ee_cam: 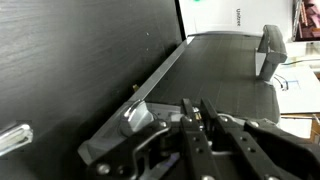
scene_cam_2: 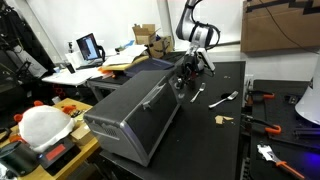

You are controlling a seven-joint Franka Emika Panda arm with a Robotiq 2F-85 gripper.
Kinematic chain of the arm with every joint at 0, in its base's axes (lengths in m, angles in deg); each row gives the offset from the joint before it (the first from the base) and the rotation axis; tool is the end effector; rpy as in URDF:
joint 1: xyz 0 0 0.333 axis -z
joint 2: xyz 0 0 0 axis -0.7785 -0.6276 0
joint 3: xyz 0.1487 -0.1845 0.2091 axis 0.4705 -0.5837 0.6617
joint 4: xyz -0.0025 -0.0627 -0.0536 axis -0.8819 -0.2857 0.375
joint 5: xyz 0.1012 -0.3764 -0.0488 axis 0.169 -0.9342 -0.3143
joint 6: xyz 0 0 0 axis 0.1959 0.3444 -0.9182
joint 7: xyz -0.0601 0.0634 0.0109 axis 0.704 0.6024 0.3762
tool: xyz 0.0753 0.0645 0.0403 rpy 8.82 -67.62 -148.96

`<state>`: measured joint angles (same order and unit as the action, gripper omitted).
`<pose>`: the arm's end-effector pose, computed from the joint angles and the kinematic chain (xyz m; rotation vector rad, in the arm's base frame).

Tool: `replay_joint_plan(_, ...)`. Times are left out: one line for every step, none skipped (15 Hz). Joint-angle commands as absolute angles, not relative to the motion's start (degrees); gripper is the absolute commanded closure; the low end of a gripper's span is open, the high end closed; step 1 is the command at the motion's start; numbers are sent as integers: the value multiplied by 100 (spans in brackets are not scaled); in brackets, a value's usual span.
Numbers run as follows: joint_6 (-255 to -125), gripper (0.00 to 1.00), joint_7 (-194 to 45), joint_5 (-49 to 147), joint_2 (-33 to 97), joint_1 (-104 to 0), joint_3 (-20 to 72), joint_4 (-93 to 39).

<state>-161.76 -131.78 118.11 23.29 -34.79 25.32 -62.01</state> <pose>0.4760 -0.1082 0.1625 -2.0218 0.2857 0.0371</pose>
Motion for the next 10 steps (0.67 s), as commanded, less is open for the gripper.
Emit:
replay_joint_plan(-15722,97,-13378,12513,2106,-3527,2575,-6115)
replay_joint_plan(-15678,71,-13424,12570,2086,-3538,2554,-6126)
replay_joint_plan(-15637,60,-13486,12628,2066,-3549,2539,-6133)
replay_joint_plan(-15687,54,-13481,12651,2071,-3602,2511,-6154)
replay_joint_plan(-15935,47,-13354,12579,2103,-3747,2460,-6182)
replay_joint_plan(-16159,40,-13263,12522,2196,-3886,2418,-6239)
replay_joint_plan(-16303,31,-13251,12521,2286,-3976,2394,-6280)
replay_joint_plan(-16402,25,-13259,12481,2354,-4042,2376,-6301)
replay_joint_plan(-16555,16,-13227,12344,2459,-4140,2328,-6344)
replay_joint_plan(-16708,10,-13213,12183,2549,-4212,2280,-6382)
